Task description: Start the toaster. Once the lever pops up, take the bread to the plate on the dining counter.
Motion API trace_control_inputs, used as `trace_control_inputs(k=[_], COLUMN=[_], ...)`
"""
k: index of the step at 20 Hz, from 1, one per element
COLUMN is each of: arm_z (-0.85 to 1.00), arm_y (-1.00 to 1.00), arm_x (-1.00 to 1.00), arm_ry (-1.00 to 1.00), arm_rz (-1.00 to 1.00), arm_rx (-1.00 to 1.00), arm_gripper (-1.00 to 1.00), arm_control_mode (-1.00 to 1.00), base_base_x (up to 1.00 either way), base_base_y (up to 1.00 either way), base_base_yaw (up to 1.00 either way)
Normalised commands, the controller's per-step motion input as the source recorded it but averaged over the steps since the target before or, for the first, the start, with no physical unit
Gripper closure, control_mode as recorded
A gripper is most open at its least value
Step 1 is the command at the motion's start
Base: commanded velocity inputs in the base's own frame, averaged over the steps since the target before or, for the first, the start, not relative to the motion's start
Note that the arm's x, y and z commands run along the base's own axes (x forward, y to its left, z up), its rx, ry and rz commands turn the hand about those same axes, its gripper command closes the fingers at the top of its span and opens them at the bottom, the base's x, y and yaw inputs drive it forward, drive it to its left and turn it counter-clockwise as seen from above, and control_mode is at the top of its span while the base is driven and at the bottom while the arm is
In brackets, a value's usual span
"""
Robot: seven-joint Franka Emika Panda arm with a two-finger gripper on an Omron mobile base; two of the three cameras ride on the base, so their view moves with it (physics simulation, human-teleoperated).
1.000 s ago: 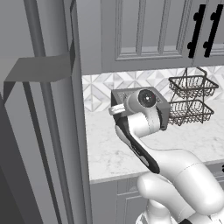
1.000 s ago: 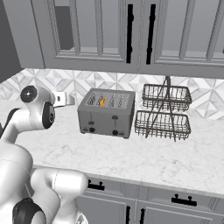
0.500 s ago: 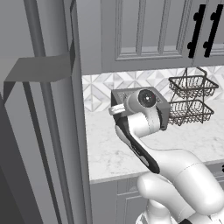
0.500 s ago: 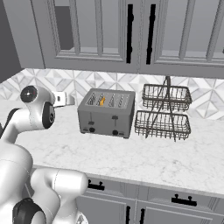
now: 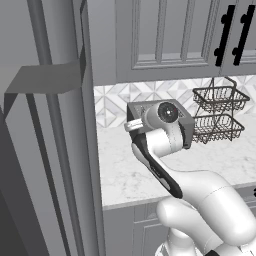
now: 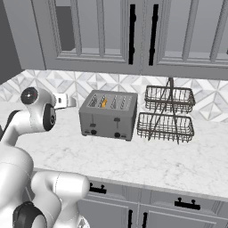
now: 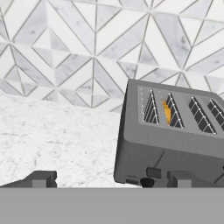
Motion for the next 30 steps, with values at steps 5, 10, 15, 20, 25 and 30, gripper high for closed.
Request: trace_control_inputs(k=[5,10,15,20,25,30], arm_z=[0.00,0.00,0.00,0.00,0.00,0.00], arm_y=[0.00,0.00,0.00,0.00,0.00,0.00], arm_x=[0.00,0.00,0.00,0.00,0.00,0.00], arm_ry=[0.00,0.00,0.00,0.00,0.00,0.00], arm_rz=[0.00,0.00,0.00,0.00,0.00,0.00], arm_rx=[0.00,0.00,0.00,0.00,0.00,0.00], arm_gripper=[-1.00,-1.00,-1.00,-1.00,-1.00,-1.00], arm_control_mode=[-1.00,-1.00,-1.00,-1.00,-1.00,-1.00], base_base_x=[0.00,0.00,0.00,0.00,0.00,0.00], base_base_y=[0.00,0.00,0.00,0.00,0.00,0.00], base_base_yaw=[0.00,0.00,0.00,0.00,0.00,0.00])
